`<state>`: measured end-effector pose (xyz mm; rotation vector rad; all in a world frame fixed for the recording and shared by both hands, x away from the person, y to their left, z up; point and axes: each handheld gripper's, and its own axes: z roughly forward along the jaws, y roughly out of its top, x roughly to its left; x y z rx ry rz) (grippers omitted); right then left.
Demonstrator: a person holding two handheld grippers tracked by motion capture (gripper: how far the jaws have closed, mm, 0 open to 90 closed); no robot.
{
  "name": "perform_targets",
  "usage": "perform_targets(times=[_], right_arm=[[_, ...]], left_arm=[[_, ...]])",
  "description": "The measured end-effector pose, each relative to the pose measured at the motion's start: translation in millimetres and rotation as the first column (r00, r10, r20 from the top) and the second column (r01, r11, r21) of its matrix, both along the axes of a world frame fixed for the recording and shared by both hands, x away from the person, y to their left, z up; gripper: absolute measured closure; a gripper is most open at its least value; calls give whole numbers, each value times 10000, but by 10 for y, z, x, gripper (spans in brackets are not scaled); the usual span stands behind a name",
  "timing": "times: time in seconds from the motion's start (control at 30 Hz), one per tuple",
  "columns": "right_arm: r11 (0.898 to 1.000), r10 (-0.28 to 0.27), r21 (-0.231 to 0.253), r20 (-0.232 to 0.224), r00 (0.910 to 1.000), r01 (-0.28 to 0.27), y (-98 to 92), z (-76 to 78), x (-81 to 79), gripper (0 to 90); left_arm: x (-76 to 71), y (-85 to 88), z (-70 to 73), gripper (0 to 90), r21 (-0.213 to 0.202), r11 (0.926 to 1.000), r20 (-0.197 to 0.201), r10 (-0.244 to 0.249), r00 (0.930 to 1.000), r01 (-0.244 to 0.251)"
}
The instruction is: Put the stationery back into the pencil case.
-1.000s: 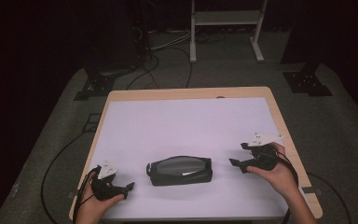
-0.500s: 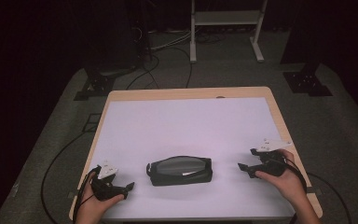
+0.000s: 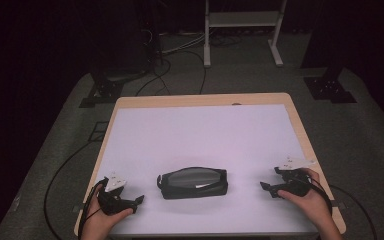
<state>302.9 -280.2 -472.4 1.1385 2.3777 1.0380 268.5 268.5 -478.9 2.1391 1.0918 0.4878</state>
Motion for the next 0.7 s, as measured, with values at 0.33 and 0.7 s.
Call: perform_targets(times=[0.33, 0.7], right_arm=[[9999, -86, -134, 313, 9995, 91, -27, -110, -40, 151], [9972, -746, -21, 318, 9967, 747, -109, -120, -196, 147]], left_arm=[[4, 0, 1, 51, -4, 10000, -33, -2, 10000, 2], [5, -2, 1, 49, -9, 10000, -42, 3, 10000, -3]])
